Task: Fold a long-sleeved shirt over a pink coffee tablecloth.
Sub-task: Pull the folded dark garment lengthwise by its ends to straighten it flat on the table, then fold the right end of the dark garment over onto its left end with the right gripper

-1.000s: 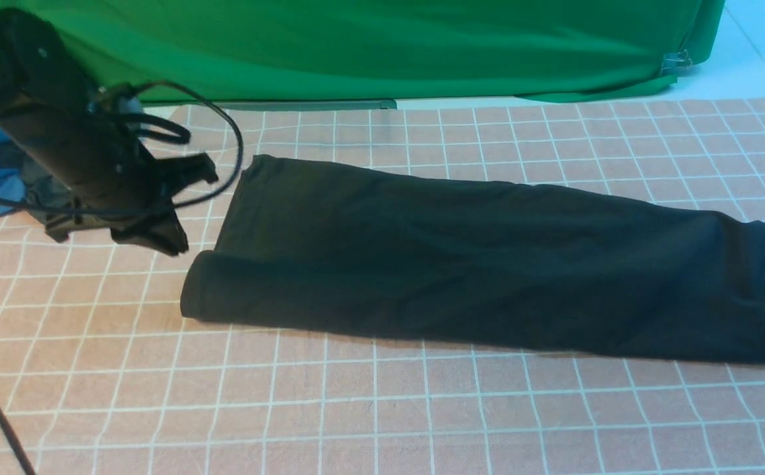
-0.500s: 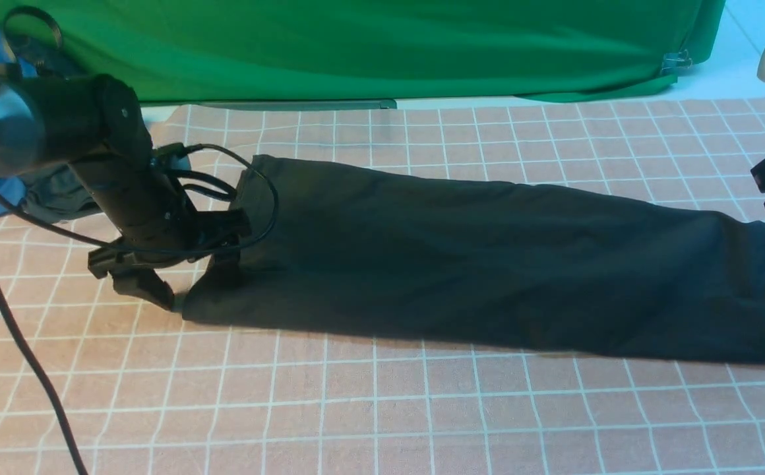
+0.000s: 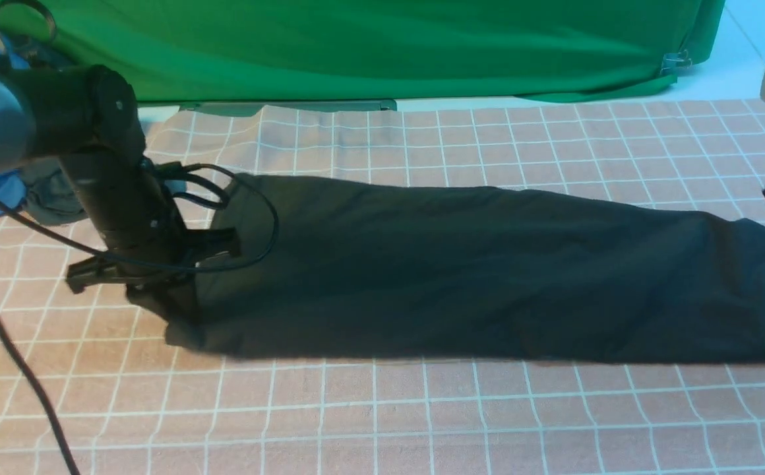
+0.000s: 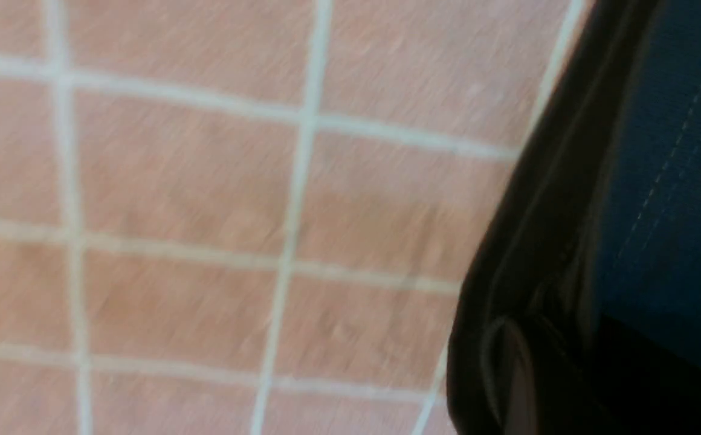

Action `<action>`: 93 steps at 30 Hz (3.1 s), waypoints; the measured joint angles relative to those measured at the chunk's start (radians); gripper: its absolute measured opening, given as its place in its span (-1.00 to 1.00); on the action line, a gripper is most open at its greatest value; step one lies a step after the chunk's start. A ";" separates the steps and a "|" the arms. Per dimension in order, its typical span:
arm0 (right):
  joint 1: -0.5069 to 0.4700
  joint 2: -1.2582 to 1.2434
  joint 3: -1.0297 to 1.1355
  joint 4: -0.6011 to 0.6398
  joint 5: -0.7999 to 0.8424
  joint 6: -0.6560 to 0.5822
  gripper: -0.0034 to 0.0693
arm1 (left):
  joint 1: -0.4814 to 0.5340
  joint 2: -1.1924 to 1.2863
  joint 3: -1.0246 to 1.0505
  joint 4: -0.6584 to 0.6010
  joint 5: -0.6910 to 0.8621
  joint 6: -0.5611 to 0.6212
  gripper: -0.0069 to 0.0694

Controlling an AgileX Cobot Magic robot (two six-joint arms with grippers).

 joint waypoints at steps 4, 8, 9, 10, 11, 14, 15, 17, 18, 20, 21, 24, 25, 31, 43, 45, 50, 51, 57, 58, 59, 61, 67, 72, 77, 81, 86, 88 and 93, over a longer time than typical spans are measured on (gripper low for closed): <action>-0.008 0.000 0.017 -0.054 0.010 0.048 -0.69 | 0.000 -0.092 0.081 0.016 0.004 -0.008 -0.65; -0.047 0.013 0.020 -0.054 -0.010 0.074 -0.32 | 0.000 -0.144 0.165 0.071 -0.040 -0.014 -0.65; -0.050 0.014 0.020 -0.054 -0.012 0.074 -0.32 | 0.000 -0.145 0.172 0.076 -0.043 -0.016 -0.65; -0.075 0.029 0.020 -0.054 -0.028 0.076 -0.10 | 0.002 -0.149 0.195 0.116 -0.067 -0.037 -0.65; -0.091 0.041 0.020 -0.054 -0.041 0.079 0.01 | 0.005 -0.149 0.203 0.129 -0.075 -0.045 -0.65; -0.123 0.087 0.020 -0.054 -0.066 0.088 0.25 | 0.024 -0.149 0.215 0.132 -0.109 -0.056 -0.65; -0.124 0.103 0.020 -0.054 -0.068 0.089 0.31 | 0.027 -0.149 0.215 0.133 -0.120 -0.057 -0.64; -0.128 0.141 0.020 -0.054 -0.068 0.092 0.43 | 0.035 -0.149 0.215 0.136 -0.138 -0.060 -0.62; -0.128 0.160 0.020 -0.048 -0.067 0.092 0.48 | 0.036 -0.149 0.215 0.136 -0.142 -0.062 -0.59; -0.128 0.196 0.020 -0.035 -0.064 0.092 0.56 | 0.039 -0.149 0.215 0.154 -0.146 -0.074 -0.48; -0.128 0.214 0.020 -0.027 -0.060 0.092 0.59 | 0.039 -0.149 0.215 0.167 -0.147 -0.082 -0.39; -0.128 0.259 0.020 0.002 -0.045 0.090 0.62 | 0.040 -0.157 0.204 0.201 -0.145 -0.104 -0.11; -0.128 0.266 0.020 0.014 -0.041 0.089 0.62 | 0.040 -0.160 0.200 0.205 -0.143 -0.109 -0.08; -0.128 0.298 0.020 0.041 -0.029 0.088 0.25 | 0.040 -0.251 0.137 0.131 -0.234 -0.095 -0.03; -0.128 0.302 0.020 0.024 -0.041 0.089 -0.59 | 0.014 -0.110 0.288 -0.214 -0.379 0.112 -0.79; -0.128 0.302 0.020 0.018 -0.041 0.089 -0.59 | 0.015 -0.108 0.293 -0.205 -0.401 0.074 -0.79; -0.128 0.303 0.020 -0.054 -0.021 0.135 -0.57 | 0.015 -0.107 0.297 -0.132 -0.433 -0.023 -0.79; -0.128 0.303 0.020 -0.054 -0.021 0.135 -0.57 | 0.014 -0.107 0.297 -0.133 -0.433 -0.025 -0.79; -0.128 0.303 0.020 -0.120 -0.003 0.205 -0.20 | 0.014 -0.108 0.297 -0.128 -0.433 -0.034 -0.79; -0.128 0.303 0.020 -0.122 -0.003 0.205 -0.15 | 0.014 -0.108 0.297 -0.128 -0.433 -0.034 -0.79; -0.128 0.303 0.019 -0.128 0.002 0.205 0.04 | 0.014 -0.108 0.297 -0.127 -0.433 -0.034 -0.79; -0.128 0.303 0.003 -0.133 0.026 0.205 0.39 | 0.014 -0.111 0.297 -0.124 -0.433 -0.034 -0.79; -0.128 0.276 -0.069 -0.018 0.016 0.143 0.88 | 0.020 -0.174 0.305 -0.106 -0.425 -0.006 -0.79; -0.128 0.291 -0.080 0.042 -0.041 0.122 0.92 | 0.020 -0.272 0.305 -0.129 -0.413 0.009 -0.79; -0.128 0.381 -0.080 0.048 -0.045 0.121 0.92 | 0.015 -0.396 0.305 -0.144 -0.361 0.038 -0.79; -0.128 0.402 -0.082 0.045 -0.044 0.121 0.82 | 0.011 -0.456 0.305 -0.157 -0.347 0.057 -0.78; -0.128 0.407 -0.084 0.055 -0.036 0.090 -0.03 | 0.010 -0.550 0.305 -0.168 -0.340 0.057 -0.78; -0.128 0.407 -0.084 0.061 -0.021 0.065 -0.55 | 0.010 -0.588 0.305 -0.168 -0.335 0.057 -0.78; -0.130 0.405 -0.113 0.026 0.043 0.083 -0.71 | 0.010 -0.653 0.305 -0.168 -0.305 0.070 -0.78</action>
